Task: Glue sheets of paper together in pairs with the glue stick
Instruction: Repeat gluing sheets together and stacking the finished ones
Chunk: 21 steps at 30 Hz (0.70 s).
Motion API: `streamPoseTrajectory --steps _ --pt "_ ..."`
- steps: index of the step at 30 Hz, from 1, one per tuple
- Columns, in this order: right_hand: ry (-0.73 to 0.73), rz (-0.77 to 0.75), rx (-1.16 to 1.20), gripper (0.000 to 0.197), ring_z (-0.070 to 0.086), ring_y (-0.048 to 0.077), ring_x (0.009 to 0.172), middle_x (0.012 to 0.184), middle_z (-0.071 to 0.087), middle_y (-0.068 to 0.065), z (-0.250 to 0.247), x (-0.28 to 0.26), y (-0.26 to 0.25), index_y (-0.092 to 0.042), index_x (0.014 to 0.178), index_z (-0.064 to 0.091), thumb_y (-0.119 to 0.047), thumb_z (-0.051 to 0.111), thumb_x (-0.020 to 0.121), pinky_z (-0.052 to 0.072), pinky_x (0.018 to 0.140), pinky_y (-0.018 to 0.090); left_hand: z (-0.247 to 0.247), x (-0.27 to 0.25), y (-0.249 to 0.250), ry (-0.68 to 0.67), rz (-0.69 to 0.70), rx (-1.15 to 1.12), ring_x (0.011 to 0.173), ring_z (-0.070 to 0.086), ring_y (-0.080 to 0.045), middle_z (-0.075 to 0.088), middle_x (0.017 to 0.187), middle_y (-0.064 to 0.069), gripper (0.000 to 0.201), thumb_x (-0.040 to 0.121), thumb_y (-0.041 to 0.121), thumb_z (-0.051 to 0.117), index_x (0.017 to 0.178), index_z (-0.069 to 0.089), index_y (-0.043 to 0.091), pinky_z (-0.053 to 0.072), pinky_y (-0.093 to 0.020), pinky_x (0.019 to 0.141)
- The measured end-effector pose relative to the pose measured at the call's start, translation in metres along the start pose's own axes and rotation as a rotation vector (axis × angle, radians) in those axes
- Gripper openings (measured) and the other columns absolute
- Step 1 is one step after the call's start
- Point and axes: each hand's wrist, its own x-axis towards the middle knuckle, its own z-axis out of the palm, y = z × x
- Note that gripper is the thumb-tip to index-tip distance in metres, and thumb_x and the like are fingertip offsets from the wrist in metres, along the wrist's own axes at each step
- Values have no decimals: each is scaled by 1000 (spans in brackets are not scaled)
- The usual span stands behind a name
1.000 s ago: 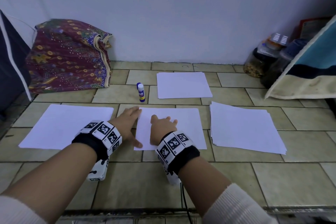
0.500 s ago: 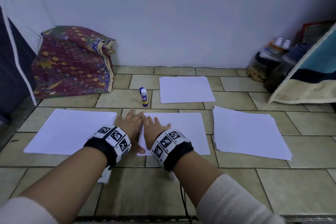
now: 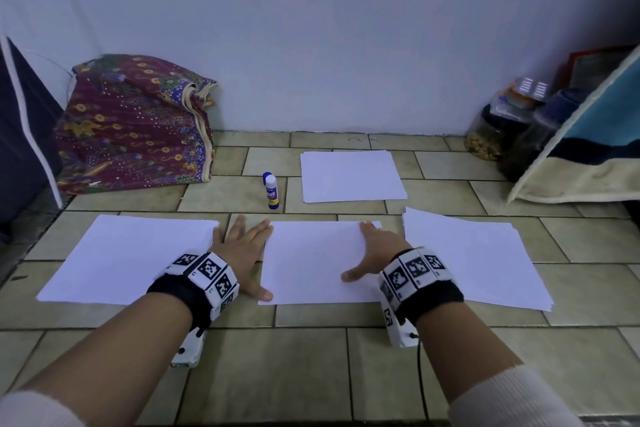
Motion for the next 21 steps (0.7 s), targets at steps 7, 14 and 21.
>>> streamPoseTrajectory --steps 7,14,21 --pt "116 137 -193 93 34 25 135 151 28 5 -2 -17 -23 -6 146 16 -40 71 79 12 111 61 -8 -6 0 47 19 -16 148 -9 -21 -9 161 8 118 71 69 66 154 -3 20 1 -55 117" --pt "183 -37 -401 51 32 28 125 134 35 12 15 -34 -37 -17 133 39 -23 61 88 31 98 41 -42 -8 26 293 49 62 116 48 -22 56 118 0 58 88 67 42 112 59 17 32 -43 104" --pt "173 -33 -305 49 33 32 125 137 33 14 31 -38 -65 -19 139 31 -21 47 93 31 98 46 -25 -12 62 230 153 24 119 43 -20 47 127 -2 44 95 41 51 132 48 18 44 -36 93"
